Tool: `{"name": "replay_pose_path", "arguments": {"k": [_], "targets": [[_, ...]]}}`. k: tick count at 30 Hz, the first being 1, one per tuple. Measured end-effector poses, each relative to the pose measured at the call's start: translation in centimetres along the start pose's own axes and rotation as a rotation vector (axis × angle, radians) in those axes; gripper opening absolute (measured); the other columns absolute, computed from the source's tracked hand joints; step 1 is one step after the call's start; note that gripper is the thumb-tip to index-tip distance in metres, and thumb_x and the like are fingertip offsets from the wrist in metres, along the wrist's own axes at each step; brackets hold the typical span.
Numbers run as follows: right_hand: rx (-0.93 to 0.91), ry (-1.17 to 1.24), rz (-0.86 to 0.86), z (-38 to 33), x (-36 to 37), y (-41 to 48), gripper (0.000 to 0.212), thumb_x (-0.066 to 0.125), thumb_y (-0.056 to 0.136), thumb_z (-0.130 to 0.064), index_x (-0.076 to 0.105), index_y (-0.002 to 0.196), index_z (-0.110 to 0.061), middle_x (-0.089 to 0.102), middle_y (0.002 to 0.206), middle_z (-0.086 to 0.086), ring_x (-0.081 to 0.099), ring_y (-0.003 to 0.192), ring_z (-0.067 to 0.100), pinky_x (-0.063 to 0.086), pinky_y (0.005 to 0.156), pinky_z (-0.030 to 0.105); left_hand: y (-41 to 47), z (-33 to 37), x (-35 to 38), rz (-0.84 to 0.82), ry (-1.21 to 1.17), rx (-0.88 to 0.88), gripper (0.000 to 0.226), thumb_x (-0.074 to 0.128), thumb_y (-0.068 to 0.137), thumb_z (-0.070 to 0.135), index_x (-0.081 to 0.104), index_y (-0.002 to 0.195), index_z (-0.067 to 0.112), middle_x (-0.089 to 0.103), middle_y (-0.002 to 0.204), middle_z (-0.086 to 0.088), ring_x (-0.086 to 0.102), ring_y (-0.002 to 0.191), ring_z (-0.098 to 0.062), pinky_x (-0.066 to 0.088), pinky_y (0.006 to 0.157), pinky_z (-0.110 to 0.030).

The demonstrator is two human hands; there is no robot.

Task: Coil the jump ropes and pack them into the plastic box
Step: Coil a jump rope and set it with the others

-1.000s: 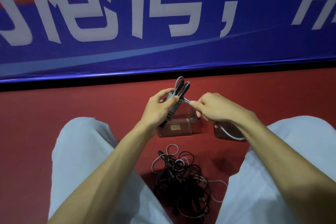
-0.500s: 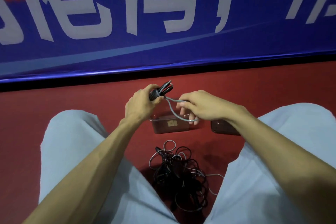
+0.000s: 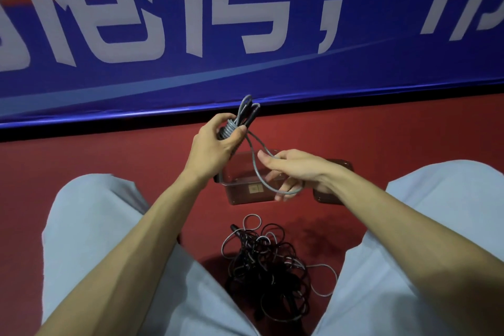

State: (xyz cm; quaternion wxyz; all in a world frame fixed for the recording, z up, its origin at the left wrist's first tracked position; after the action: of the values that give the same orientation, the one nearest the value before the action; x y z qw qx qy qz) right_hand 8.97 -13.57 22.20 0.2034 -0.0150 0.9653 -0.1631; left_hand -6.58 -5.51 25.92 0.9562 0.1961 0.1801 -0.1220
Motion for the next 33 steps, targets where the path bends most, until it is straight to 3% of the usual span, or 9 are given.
{"name": "replay_pose_path", "arguments": {"k": [5, 9, 13, 15, 18, 22, 27, 30, 33], "targets": [[-0.070, -0.489, 0.121, -0.5, -0.2, 0.1, 0.081, 0.072, 0.061, -0.073, 0.051, 0.121, -0.022, 0.069, 0.096, -0.007, 0.065, 0.086, 0.013, 0.052, 0.074, 0.032, -0.1, -0.3, -0.7, 0.040, -0.132, -0.056, 0.023, 0.070, 0.088, 0.039, 0.064, 0.108, 0.030, 0.065, 0.081, -0.002, 0.063, 0.073, -0.021, 0.056, 0.071, -0.048], [-0.235, -0.585, 0.195, -0.8, 0.0, 0.1, 0.027, 0.067, 0.084, -0.052, 0.067, 0.090, -0.025, 0.067, 0.069, -0.009, 0.057, 0.066, 0.002, 0.040, 0.060, 0.026, -0.1, -1.2, -1.1, 0.082, -0.091, -0.076, 0.024, 0.070, 0.088, 0.038, 0.061, 0.109, 0.032, 0.064, 0.080, 0.003, 0.061, 0.070, -0.017, 0.048, 0.062, -0.034], [-0.477, -0.636, 0.295, -2.5, -1.3, -1.2, 0.026, 0.050, 0.098, -0.038, 0.065, 0.082, -0.024, 0.067, 0.065, -0.008, 0.058, 0.060, 0.000, 0.044, 0.063, 0.029, 0.7, -2.2, -1.3, 0.091, 0.096, -0.080, 0.033, 0.071, 0.086, 0.043, 0.062, 0.116, 0.033, 0.069, 0.098, 0.001, 0.065, 0.086, -0.020, 0.054, 0.073, -0.037], [-0.597, -0.870, 0.337, -3.0, -1.5, -2.1, 0.027, 0.043, 0.101, -0.036, 0.060, 0.086, -0.022, 0.064, 0.075, -0.009, 0.062, 0.074, 0.012, 0.049, 0.067, 0.035, 0.7, -2.1, -0.7, 0.032, 0.301, -0.025, 0.038, 0.072, 0.084, 0.045, 0.062, 0.120, 0.035, 0.070, 0.109, 0.004, 0.064, 0.100, -0.021, 0.053, 0.083, -0.041], [-0.789, -1.057, 0.396, -3.1, -1.6, -3.1, 0.020, 0.045, 0.101, -0.031, 0.063, 0.101, -0.021, 0.064, 0.090, -0.006, 0.062, 0.087, 0.024, 0.048, 0.066, 0.036, 0.4, -1.8, 0.8, -0.106, 0.499, 0.045, 0.041, 0.073, 0.084, 0.042, 0.060, 0.123, 0.038, 0.068, 0.117, 0.006, 0.063, 0.107, -0.020, 0.050, 0.080, -0.037], [-1.014, -1.139, 0.476, -3.4, -1.0, -3.7, 0.009, 0.064, 0.090, -0.020, 0.070, 0.094, -0.015, 0.065, 0.078, 0.000, 0.060, 0.074, 0.025, 0.042, 0.052, 0.031, -0.3, -1.5, 2.8, -0.355, 0.680, 0.166, 0.040, 0.072, 0.083, 0.039, 0.060, 0.121, 0.038, 0.066, 0.109, 0.004, 0.061, 0.101, -0.022, 0.042, 0.072, -0.033], [-0.970, -0.994, 0.637, -3.3, -2.0, -3.4, 0.029, 0.048, 0.090, -0.035, 0.071, 0.090, -0.018, 0.065, 0.081, -0.003, 0.063, 0.072, 0.022, 0.044, 0.049, 0.029, -1.9, -0.2, 4.5, -0.586, 0.681, 0.374, 0.031, 0.071, 0.078, 0.038, 0.062, 0.103, 0.022, 0.050, 0.084, 0.005, 0.050, 0.081, -0.022, 0.040, 0.069, -0.037], [-0.821, -0.841, 0.708, -3.1, -3.1, -3.2, 0.023, 0.060, 0.089, -0.040, 0.074, 0.090, -0.021, 0.067, 0.083, -0.005, 0.065, 0.077, 0.023, 0.042, 0.057, 0.028, -2.6, 0.1, 4.6, -0.617, 0.605, 0.397, 0.040, 0.059, 0.069, 0.052, 0.064, 0.100, 0.027, 0.056, 0.084, 0.003, 0.050, 0.079, -0.017, 0.044, 0.071, -0.037], [-0.703, -0.714, 0.732, -2.7, -3.8, -2.4, 0.016, 0.067, 0.087, -0.036, 0.077, 0.091, -0.023, 0.068, 0.083, -0.005, 0.063, 0.081, 0.021, 0.048, 0.066, 0.032, -2.8, 0.1, 4.3, -0.613, 0.414, 0.331, 0.030, 0.073, 0.072, 0.042, 0.066, 0.100, 0.034, 0.062, 0.088, 0.008, 0.056, 0.082, -0.009, 0.046, 0.074, -0.030]]}}
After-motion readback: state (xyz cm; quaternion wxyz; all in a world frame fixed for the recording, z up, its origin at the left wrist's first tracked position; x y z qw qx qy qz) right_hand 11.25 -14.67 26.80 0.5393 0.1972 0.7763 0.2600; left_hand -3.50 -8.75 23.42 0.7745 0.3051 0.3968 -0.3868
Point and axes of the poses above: each hand's wrist, its own y-axis towards the middle knuckle, its own x-axis out of the palm, z = x × y, the point moved 5 cm from there along y, towards the middle knuckle
